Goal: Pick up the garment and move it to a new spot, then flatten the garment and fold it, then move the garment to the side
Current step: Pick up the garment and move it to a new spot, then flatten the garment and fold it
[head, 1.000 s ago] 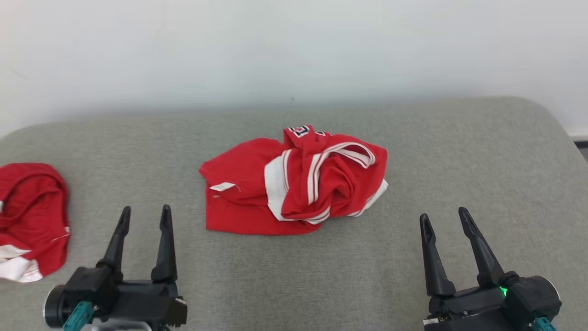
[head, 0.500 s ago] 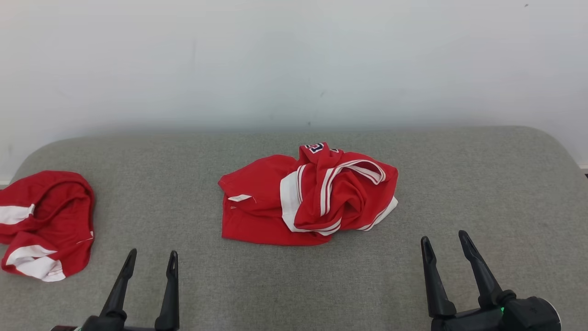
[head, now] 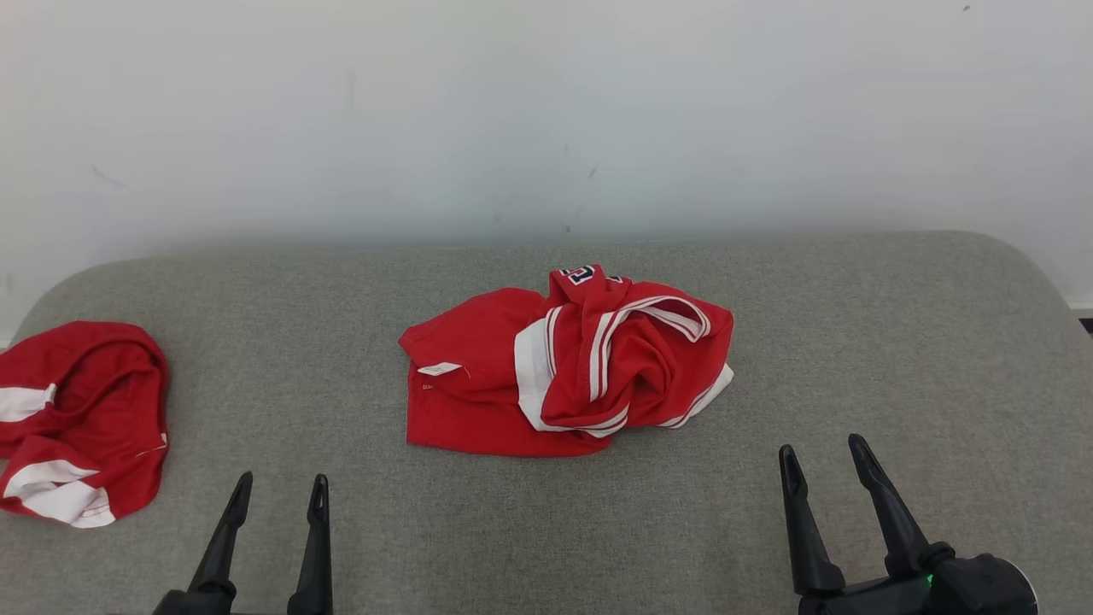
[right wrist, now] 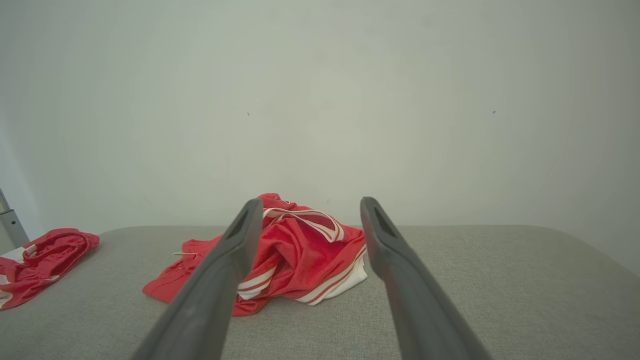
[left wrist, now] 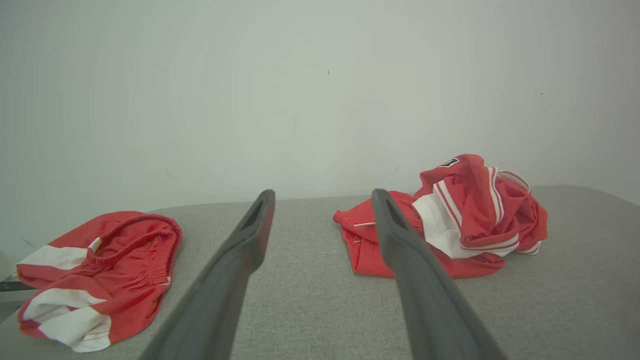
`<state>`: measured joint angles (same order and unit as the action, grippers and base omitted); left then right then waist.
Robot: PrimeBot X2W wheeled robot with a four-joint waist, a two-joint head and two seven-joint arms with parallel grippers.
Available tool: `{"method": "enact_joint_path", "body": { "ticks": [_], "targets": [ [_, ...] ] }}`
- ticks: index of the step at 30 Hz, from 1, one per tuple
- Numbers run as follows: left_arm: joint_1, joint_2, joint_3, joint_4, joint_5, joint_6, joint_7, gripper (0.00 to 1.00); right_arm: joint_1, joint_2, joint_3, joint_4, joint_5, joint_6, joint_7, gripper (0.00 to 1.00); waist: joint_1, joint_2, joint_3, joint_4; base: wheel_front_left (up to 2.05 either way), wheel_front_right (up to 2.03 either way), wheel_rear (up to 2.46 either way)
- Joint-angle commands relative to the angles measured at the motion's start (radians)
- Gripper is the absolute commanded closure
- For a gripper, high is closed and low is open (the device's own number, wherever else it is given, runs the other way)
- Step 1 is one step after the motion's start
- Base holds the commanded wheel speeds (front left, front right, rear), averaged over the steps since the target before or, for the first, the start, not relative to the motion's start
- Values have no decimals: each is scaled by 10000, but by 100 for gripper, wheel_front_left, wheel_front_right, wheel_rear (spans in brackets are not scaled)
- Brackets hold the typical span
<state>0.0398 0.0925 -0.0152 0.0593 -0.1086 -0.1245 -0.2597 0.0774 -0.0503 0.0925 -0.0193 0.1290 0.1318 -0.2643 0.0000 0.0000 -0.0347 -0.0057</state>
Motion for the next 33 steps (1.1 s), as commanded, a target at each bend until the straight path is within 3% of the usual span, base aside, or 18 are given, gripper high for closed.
{"method": "enact_joint_path", "body": {
  "ticks": [1, 23, 33],
  "targets": [
    [-85, -63, 50, 0, 31, -64, -53, 0, -20, 1, 10, 19, -20, -21, -12, 0, 0, 0, 4, 1, 0, 0, 0],
    [-228, -82, -215, 259, 66, -57, -53, 0, -142, 3, 132, 1, 24, -21, -12, 0, 0, 0, 76, -112, 0, 0, 0],
    [-1486, 548, -1923, 1493, -457, -54, -53, 0, -400, 3, 320, -44, -59, -22, -12, 0, 0, 0, 498, -596, 0, 0, 0]
  ]
}}
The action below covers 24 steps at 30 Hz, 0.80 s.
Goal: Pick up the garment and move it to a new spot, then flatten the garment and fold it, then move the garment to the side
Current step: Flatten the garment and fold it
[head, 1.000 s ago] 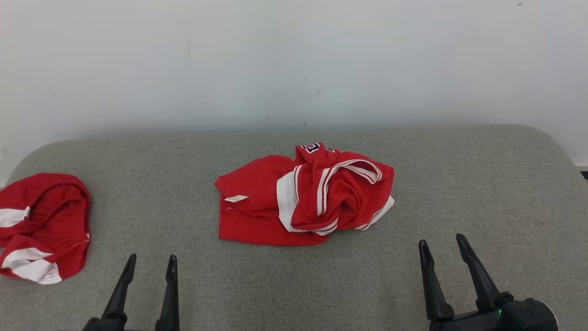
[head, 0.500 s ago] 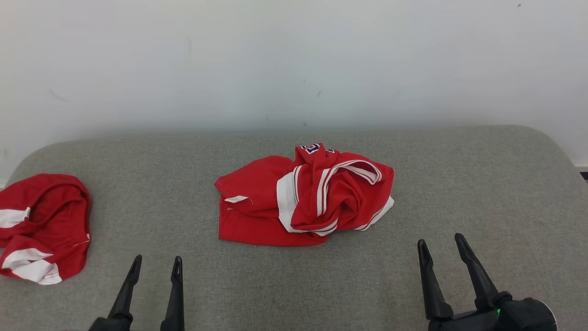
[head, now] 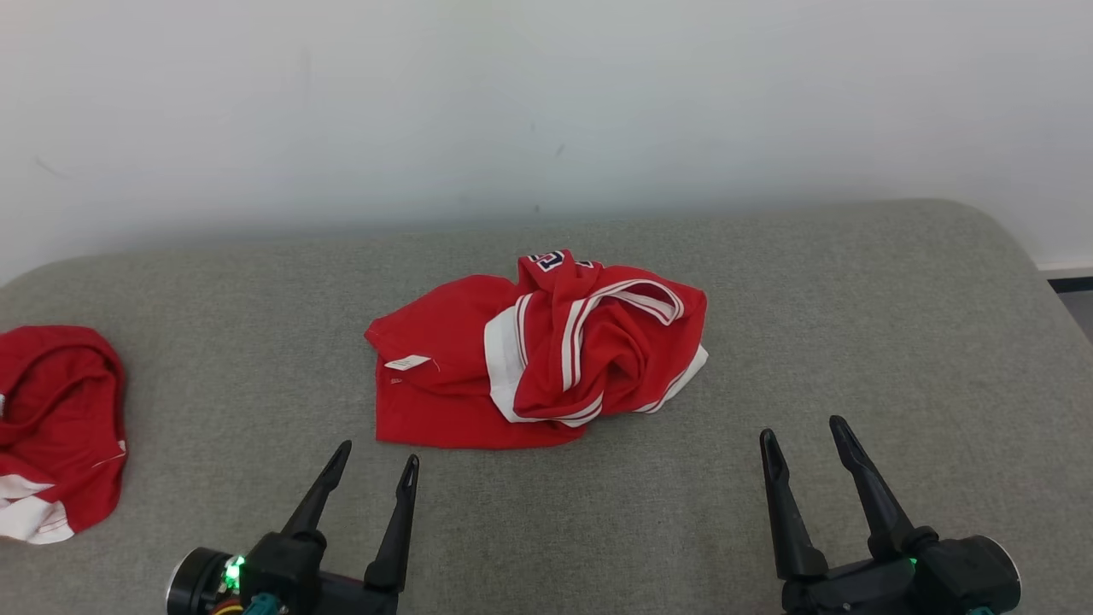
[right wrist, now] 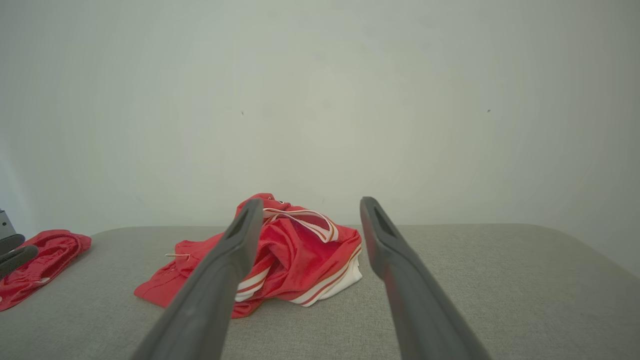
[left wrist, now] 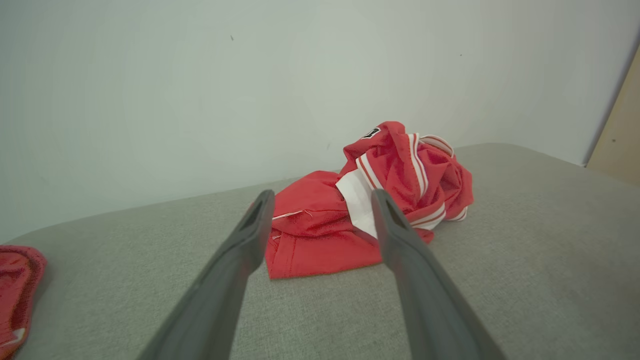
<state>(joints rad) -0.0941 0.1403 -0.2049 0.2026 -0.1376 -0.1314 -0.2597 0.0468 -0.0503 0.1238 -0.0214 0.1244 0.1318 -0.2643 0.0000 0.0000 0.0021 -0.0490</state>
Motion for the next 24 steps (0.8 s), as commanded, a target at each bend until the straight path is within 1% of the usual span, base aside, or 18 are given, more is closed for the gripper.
{"method": "enact_joint_path", "body": {
  "ticks": [1, 9, 15, 17, 24],
  "targets": [
    [-345, 121, -162, 266, -236, 15, -53, 0, -146, 3, 56, -17, -15, -22, -12, 0, 0, 0, 194, -254, 0, 0, 0],
    [-1876, 565, -1446, 1549, -827, 15, -54, 0, -521, 3, 276, -95, -126, -22, -12, 0, 0, 0, 845, -965, 0, 0, 0],
    [-2794, 839, -2332, 2388, -1199, 15, -54, 0, -737, 4, 258, -232, -152, -22, -12, 0, 0, 0, 1395, -1485, 0, 0, 0],
    [-3097, 974, -2526, 2612, -1302, 15, -54, 0, -781, 1, 252, -256, -100, -22, -12, 0, 0, 0, 1530, -1630, 0, 0, 0],
    [-3705, 1131, -2887, 3057, -1340, 14, -54, 0, -865, 3, 352, -366, 63, -22, -12, 0, 0, 0, 1850, -1986, 0, 0, 0]
  ]
}}
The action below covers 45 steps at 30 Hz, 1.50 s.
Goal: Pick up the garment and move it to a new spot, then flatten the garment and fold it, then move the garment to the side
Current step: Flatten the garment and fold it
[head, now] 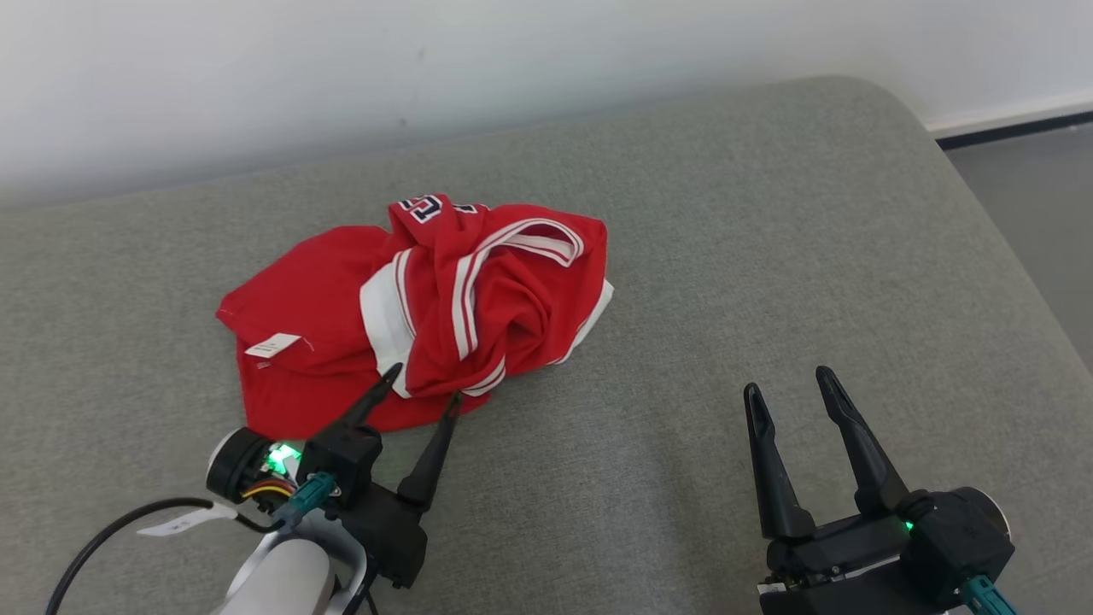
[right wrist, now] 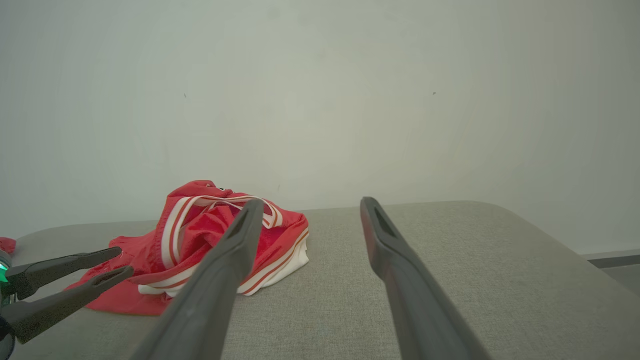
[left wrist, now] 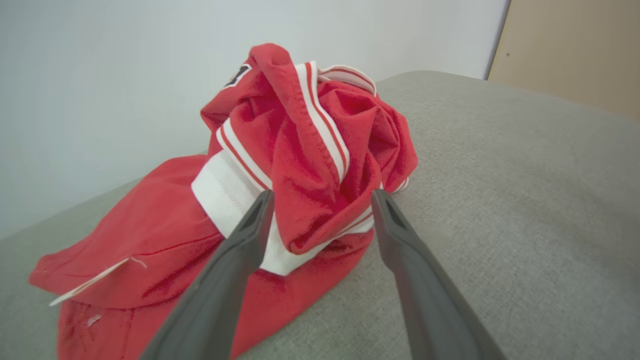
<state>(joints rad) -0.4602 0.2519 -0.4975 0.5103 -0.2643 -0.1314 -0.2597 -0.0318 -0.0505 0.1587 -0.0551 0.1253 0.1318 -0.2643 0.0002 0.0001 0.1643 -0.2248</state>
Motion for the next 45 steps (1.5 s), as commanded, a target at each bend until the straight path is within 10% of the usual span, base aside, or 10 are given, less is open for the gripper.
{"method": "enact_joint_path", "body": {
  "ticks": [1, 14, 15, 16, 17, 25, 34, 45],
  "targets": [
    [-128, 27, -119, 65, -136, 14, -54, 0, -101, 6, 25, -45, 67, -22, -12, 0, -2, -1, 286, -285, 0, 0, 0],
    [-1180, 489, -765, 349, -27, 16, -54, 3, -260, 6, 161, -167, 171, -22, -12, 0, -2, -1, 742, -777, 0, 0, 0],
    [-1221, 485, -772, 374, -46, 16, -54, 31, -239, 6, 175, -153, 182, -22, -12, 0, -2, -1, 740, -812, 0, 0, 0],
    [-1259, 459, -817, 369, -105, 16, -54, 91, -218, 6, 173, -138, 173, -22, -12, 0, -2, -1, 736, -838, 0, 0, 0],
    [-1278, 413, -785, 345, -209, 16, -54, 100, -201, 6, 167, -118, 180, -22, -12, 0, -2, -1, 713, -864, 0, 0, 0],
    [-1362, -59, -866, 277, -1908, 14, -54, 100, -45, 6, 144, 33, 204, -22, -13, 0, -2, -1, 231, -984, 0, 0, 0],
    [-3168, -279, -676, -1420, -7711, 9, 1735, 100, 76, 5, 446, 250, 581, -22, -13, 0, -2, -1, -700, -1561, 0, 0, 0],
    [-6830, -1195, 805, -1590, -9672, 779, 3126, 100, 264, 6, 462, 296, 929, -22, -12, 0, -2, -1, -920, -2171, 0, 0, 0]
  ]
}}
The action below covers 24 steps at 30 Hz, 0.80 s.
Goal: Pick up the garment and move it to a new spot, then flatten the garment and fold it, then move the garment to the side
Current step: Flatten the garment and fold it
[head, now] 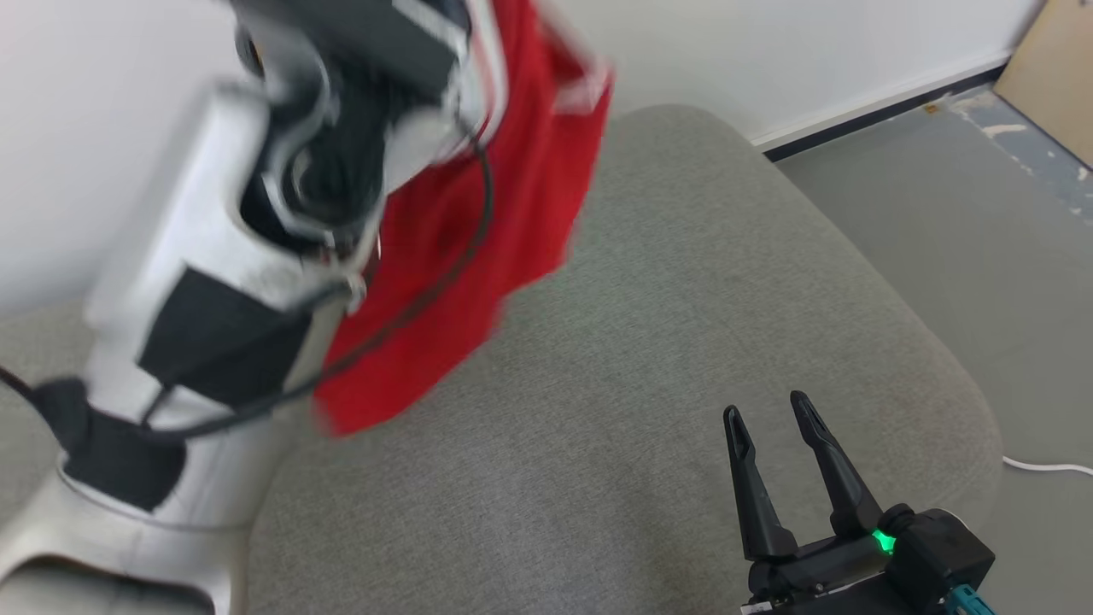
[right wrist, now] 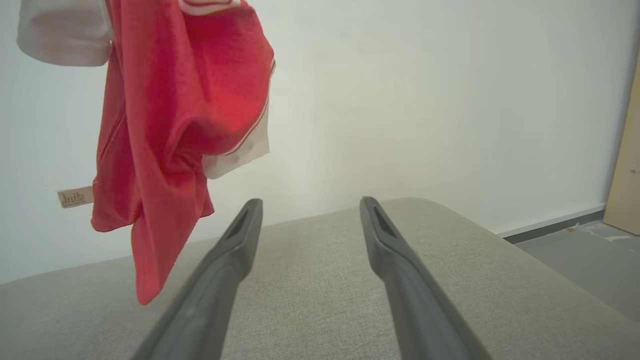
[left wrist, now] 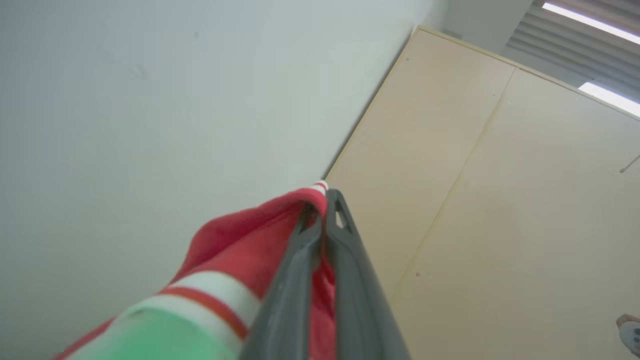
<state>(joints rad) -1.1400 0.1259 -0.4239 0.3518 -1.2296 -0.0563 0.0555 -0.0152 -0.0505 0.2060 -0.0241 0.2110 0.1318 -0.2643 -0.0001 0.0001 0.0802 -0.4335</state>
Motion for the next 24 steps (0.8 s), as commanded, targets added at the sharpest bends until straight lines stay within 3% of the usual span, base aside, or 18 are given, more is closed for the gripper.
{"method": "enact_joint_path", "body": {
  "ticks": [1, 6, 11, 17, 24],
  "targets": [
    [-261, -14, 209, -6, -150, 102, -62, 100, 94, 5, -45, -24, 76, -22, -12, 0, 1, -1, -71, -80, 0, 0, 0],
    [-47, -231, 1074, 194, -1098, 589, -247, 100, 40, 6, -215, -110, 60, -22, -12, 0, 1, -1, -20, 142, 0, 0, 0],
    [2099, 286, 1505, 452, -1679, 962, -104, 100, 47, 8, -307, -159, 8, -22, -12, 0, 1, -1, 143, 592, 0, 0, 0],
    [5095, 1099, 2226, 891, -1754, 570, -997, 100, -106, 6, -222, -201, -17, -22, -12, 0, 1, -1, 399, 1018, 0, 0, 0],
    [7881, 1645, 3158, 1087, -2022, 44, -2083, 100, -41, 3, -348, -216, -132, -22, -11, 0, 1, -1, 535, 1412, 0, 0, 0]
  ]
}}
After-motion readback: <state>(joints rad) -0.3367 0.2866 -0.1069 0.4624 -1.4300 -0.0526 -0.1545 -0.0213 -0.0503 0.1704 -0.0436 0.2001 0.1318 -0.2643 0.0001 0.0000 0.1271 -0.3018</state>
